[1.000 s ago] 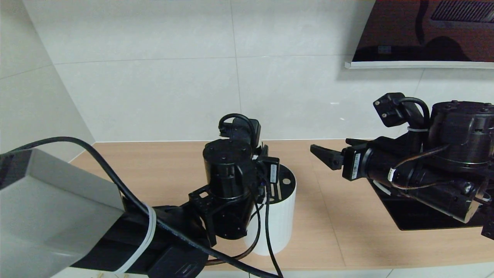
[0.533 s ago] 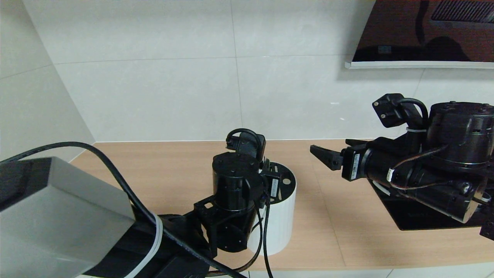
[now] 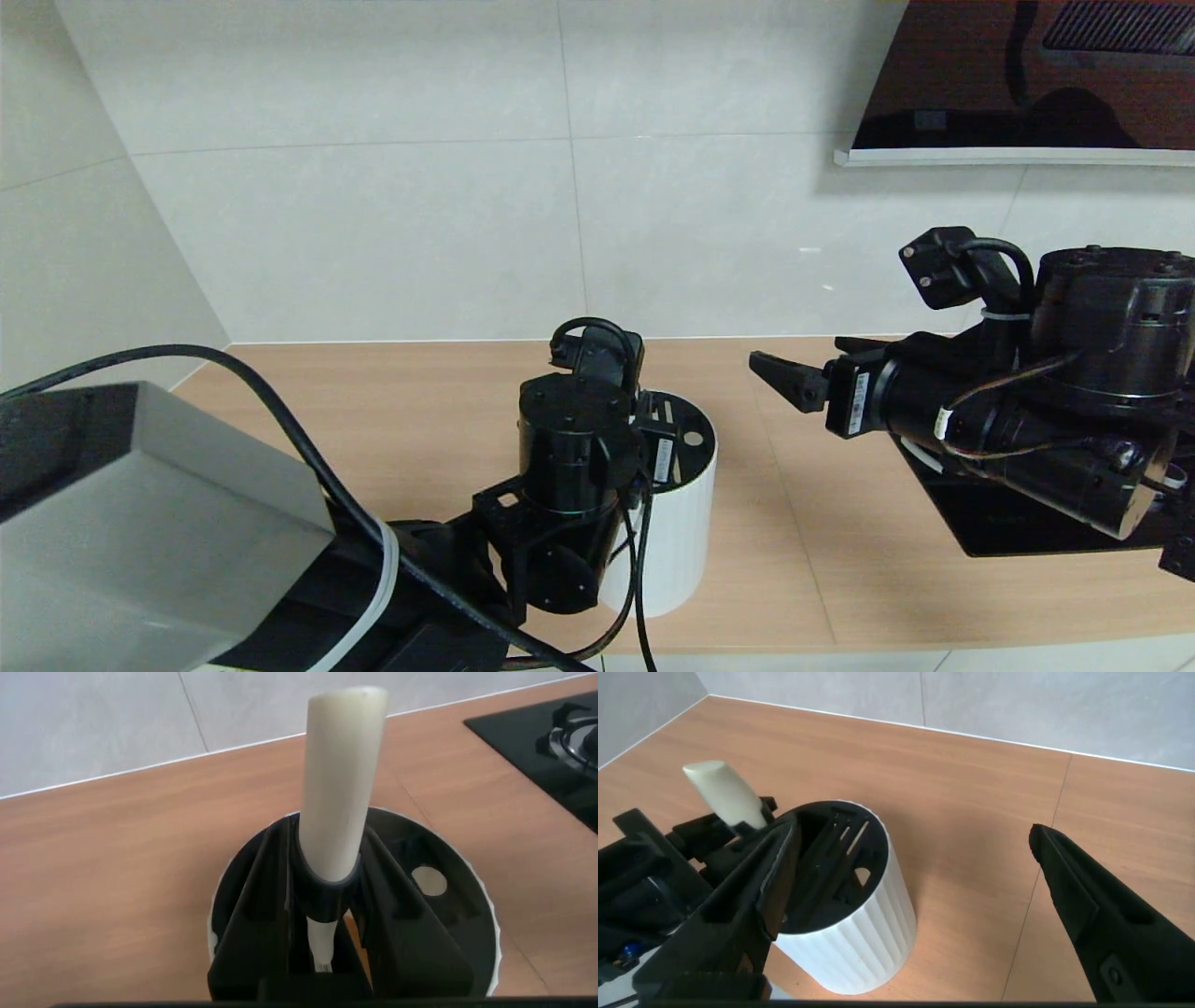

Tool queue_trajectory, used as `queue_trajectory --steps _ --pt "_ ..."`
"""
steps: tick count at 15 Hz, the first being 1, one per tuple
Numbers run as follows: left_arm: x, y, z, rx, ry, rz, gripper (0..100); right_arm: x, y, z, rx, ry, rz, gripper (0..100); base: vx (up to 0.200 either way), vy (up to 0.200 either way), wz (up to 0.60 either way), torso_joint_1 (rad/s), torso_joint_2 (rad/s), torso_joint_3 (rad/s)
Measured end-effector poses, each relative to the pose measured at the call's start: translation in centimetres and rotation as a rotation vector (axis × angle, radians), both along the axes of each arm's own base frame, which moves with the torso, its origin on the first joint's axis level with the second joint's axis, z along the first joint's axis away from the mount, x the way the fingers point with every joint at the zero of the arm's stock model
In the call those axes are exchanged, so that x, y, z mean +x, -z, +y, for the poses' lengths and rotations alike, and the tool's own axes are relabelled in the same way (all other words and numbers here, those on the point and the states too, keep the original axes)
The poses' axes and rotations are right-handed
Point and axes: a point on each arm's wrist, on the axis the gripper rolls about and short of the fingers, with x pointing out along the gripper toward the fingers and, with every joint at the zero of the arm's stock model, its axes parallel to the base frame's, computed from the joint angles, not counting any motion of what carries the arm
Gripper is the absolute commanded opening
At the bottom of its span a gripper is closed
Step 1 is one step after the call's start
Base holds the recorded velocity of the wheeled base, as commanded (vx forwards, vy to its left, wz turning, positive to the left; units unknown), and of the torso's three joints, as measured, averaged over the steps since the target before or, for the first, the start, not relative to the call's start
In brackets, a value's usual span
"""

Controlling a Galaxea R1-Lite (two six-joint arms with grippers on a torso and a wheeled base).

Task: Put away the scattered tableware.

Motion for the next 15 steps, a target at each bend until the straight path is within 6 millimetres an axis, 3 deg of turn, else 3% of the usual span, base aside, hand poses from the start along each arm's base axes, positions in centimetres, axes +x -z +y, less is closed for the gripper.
queue_trajectory --steps 10,12,15 --pt "-0.2 -0.5 0.2 -0.01 -0.006 -0.007 100 0.0 0.0 0.0 0.003 0.0 -0.003 100 0.0 0.0 0.0 0.0 0.0 0.0" --pt "-0.7 -2.1 0.9 -0.044 0.0 -0.035 100 -0.1 -0.2 -0.1 0.008 0.001 -0.009 100 0.0 0.0 0.0 0.0 0.0 0.0" --pt "-2.3 -6.2 3.0 -0.123 0.065 -0.1 100 -0.5 -0.9 -0.9 0.02 0.017 -0.029 100 0.0 0.0 0.0 0.0 0.0 0.0"
